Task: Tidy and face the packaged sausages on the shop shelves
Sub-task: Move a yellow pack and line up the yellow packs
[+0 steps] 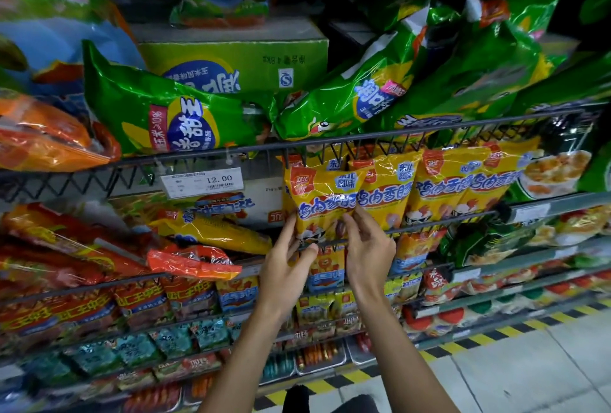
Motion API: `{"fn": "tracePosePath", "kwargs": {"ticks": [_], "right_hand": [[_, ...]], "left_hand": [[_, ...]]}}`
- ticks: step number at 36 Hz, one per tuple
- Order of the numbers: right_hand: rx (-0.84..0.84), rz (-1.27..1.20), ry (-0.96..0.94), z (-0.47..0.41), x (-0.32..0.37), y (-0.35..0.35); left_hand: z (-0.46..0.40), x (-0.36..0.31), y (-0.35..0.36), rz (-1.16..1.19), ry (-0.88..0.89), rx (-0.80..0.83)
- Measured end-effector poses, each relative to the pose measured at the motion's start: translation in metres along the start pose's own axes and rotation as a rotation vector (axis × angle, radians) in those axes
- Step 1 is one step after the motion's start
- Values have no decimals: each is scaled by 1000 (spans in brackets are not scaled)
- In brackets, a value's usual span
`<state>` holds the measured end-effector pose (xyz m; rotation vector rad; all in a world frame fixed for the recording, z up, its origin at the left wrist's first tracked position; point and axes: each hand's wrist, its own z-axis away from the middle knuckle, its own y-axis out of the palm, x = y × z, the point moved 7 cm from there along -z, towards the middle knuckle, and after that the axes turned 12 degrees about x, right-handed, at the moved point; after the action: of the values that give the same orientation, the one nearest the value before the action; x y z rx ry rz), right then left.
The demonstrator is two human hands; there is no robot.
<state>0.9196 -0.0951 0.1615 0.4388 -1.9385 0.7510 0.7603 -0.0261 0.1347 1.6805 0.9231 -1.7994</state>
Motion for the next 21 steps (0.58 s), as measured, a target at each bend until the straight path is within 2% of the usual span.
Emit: {"fn": "tracePosePath", "kwargs": {"ticks": [9, 13, 15, 17, 21], "right_hand": [[88, 26, 13, 2, -15, 2], [46, 9, -32, 18, -8, -4], [11, 62, -143, 25, 5, -8], [62, 121, -298, 27, 18, -2], [263, 255, -372, 15, 24, 20]], "left_hand": [[-5, 13, -6, -258, -64, 40], [18, -10, -11, -414, 114, -118], [29, -33, -6, -520, 287, -193], [29, -49, 4, -668, 411, -189], [11, -44, 14, -796, 364, -112]]}}
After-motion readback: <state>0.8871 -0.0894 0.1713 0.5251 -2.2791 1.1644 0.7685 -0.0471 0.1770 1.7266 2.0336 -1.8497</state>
